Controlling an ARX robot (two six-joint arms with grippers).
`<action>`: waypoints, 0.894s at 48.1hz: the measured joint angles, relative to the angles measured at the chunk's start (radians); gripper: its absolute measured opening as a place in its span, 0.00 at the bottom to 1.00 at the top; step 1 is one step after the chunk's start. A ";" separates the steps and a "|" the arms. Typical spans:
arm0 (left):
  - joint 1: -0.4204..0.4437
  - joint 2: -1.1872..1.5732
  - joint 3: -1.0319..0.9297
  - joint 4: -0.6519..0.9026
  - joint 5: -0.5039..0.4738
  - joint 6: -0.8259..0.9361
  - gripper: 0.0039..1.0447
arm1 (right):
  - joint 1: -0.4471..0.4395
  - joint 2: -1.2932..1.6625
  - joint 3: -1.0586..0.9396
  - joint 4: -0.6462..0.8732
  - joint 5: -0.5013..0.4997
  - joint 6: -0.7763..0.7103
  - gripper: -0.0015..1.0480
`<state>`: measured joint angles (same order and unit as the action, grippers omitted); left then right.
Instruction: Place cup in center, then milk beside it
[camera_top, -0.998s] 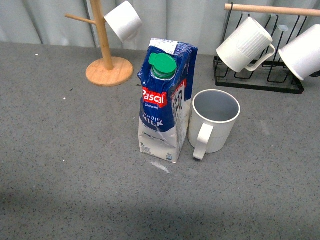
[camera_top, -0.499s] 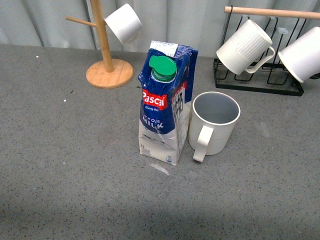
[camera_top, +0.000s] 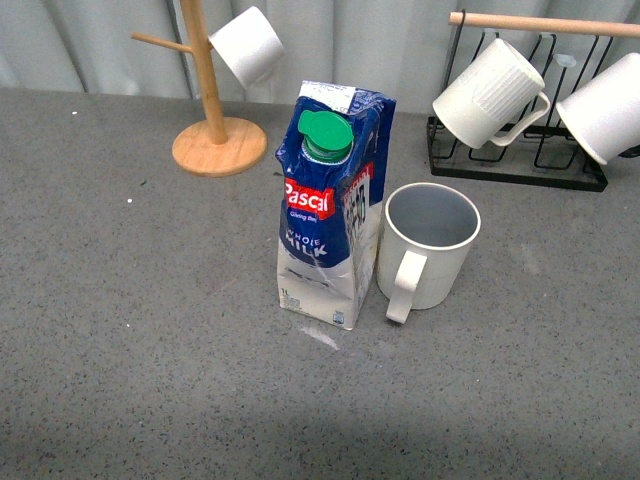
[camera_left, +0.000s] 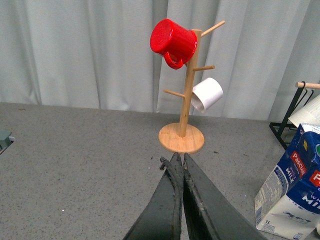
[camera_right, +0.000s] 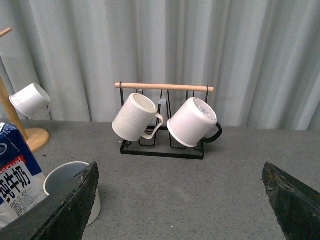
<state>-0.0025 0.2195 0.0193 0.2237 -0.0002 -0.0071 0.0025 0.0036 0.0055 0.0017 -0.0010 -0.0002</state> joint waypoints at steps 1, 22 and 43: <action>0.000 -0.008 0.000 -0.008 0.000 0.000 0.04 | 0.000 0.000 0.000 0.000 0.000 0.000 0.91; 0.000 -0.214 0.000 -0.222 0.000 0.000 0.04 | 0.000 0.000 0.000 0.000 0.000 0.000 0.91; 0.000 -0.215 0.000 -0.222 0.000 0.000 0.78 | 0.000 0.000 0.000 0.000 0.000 0.000 0.91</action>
<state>-0.0025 0.0044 0.0193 0.0021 0.0002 -0.0074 0.0025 0.0036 0.0055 0.0017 -0.0010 -0.0002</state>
